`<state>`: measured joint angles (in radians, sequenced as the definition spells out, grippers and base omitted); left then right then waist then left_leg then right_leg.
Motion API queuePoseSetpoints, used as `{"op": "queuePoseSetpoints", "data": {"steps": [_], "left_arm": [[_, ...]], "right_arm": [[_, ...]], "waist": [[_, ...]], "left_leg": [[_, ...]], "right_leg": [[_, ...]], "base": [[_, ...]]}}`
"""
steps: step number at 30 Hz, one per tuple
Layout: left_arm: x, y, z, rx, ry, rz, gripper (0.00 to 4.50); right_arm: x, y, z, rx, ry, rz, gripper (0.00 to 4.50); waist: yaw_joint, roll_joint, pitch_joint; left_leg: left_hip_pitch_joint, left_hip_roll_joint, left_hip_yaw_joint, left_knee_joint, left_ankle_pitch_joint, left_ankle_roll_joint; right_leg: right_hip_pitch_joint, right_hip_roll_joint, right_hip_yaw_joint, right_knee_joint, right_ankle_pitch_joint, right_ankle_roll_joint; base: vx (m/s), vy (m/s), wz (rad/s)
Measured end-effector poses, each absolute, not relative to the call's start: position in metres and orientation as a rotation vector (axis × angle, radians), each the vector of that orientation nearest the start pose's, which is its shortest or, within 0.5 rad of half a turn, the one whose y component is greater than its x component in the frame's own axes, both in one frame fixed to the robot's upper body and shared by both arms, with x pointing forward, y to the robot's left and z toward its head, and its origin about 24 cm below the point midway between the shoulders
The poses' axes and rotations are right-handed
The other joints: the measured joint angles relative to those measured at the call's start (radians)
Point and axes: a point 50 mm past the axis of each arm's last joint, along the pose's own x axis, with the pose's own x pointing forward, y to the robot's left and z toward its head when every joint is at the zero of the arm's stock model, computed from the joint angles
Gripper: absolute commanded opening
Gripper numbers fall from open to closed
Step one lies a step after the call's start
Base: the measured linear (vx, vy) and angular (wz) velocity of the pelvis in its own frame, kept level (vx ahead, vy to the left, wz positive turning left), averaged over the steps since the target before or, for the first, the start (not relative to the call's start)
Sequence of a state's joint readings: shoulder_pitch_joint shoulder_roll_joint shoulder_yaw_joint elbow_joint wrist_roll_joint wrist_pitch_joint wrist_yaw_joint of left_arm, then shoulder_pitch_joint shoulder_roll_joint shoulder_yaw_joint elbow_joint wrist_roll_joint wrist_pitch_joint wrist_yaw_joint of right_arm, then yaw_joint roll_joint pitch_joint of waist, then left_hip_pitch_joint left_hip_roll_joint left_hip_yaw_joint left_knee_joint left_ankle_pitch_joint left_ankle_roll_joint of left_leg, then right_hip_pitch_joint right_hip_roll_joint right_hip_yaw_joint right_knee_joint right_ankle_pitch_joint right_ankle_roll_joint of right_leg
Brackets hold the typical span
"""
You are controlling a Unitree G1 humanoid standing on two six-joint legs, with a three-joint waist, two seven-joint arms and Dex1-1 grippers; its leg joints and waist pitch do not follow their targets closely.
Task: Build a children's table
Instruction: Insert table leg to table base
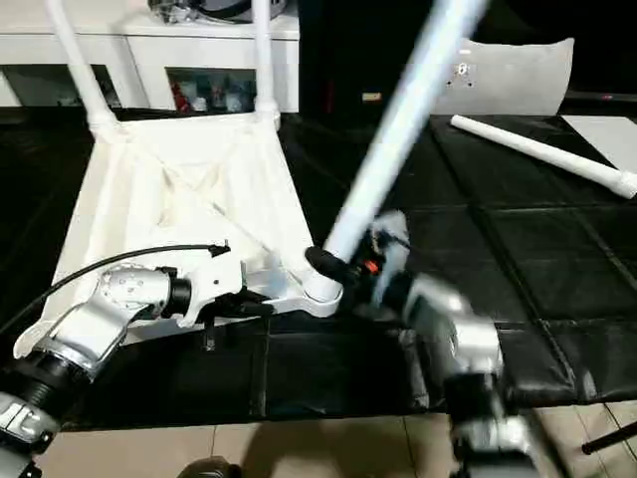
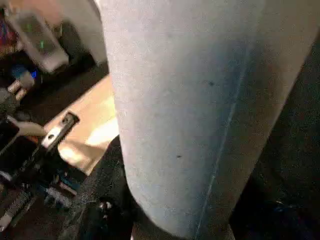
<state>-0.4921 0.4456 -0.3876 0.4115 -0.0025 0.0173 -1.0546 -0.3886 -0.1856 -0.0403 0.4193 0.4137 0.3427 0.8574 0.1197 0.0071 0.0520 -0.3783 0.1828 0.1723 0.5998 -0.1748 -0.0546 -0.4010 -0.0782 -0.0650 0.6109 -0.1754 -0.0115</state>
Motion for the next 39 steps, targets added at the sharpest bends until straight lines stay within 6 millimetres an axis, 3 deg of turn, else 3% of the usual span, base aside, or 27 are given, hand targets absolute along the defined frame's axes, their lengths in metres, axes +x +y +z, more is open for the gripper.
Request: {"op": "queuePoseSetpoints", "data": {"steps": [5, 14, 22, 25, 29, 39], "left_arm": [[0.299, 0.13, 0.048, 0.541, 0.334, -1.293, 0.0], [0.299, 0.134, 0.045, 0.56, 0.36, -1.281, 0.0], [0.299, 0.14, 0.045, 0.575, 0.38, -1.289, 0.0], [0.3, 0.141, 0.044, 0.584, 0.388, -1.291, 0.0], [0.303, 0.142, 0.044, 0.598, 0.399, -1.317, 0.0], [0.319, 0.149, 0.049, 0.637, 0.431, -1.333, 0.0]], "right_arm": [[0.3, -0.137, 0.036, 0.354, 0.194, 0.837, 1.94], [0.296, -0.123, 0.038, -0.034, 0.124, 0.91, 1.93], [0.298, -0.114, 0.037, -0.082, 0.14, 0.947, 1.93], [0.301, -0.112, 0.037, -0.078, 0.164, 0.951, 1.93], [0.303, -0.111, 0.038, -0.072, 0.186, 0.958, 1.93], [0.308, -0.102, 0.042, -0.085, 0.229, 0.958, 1.93]], "waist": [[-0.004, 0.002, -0.001], [-0.016, 0.002, -0.002], [-0.034, 0.0, -0.006], [-0.038, 0.002, -0.007], [-0.043, 0.008, -0.01], [-0.057, 0.015, -0.009]], "left_leg": [[0.006, -0.001, 0.0, -0.001, 0.0, 0.0], [0.023, -0.001, 0.0, -0.003, -0.001, 0.0], [0.025, -0.003, -0.002, -0.006, -0.001, 0.0], [0.03, -0.003, -0.003, -0.007, -0.001, 0.0], [0.03, -0.003, -0.004, -0.014, -0.001, 0.0], [0.029, -0.005, -0.004, -0.015, -0.001, 0.0]], "right_leg": [[0.005, 0.0, 0.0, -0.001, -0.003, 0.006], [0.02, 0.0, 0.0, -0.004, -0.006, 0.009], [0.021, -0.001, 0.001, -0.005, -0.006, 0.009], [0.021, 0.0, 0.0, -0.008, -0.006, 0.009], [0.023, 0.0, -0.002, -0.018, -0.006, 0.009], [0.022, 0.0, 0.0, -0.018, -0.006, 0.009]], "base": [[0.0, 0.0, 0.0], [0.0, 0.0, 0.0], [0.0, 0.0, 0.0], [0.0, 0.0, 0.0], [0.0, 0.0, 0.0], [0.0, 0.0, 0.0]]}}
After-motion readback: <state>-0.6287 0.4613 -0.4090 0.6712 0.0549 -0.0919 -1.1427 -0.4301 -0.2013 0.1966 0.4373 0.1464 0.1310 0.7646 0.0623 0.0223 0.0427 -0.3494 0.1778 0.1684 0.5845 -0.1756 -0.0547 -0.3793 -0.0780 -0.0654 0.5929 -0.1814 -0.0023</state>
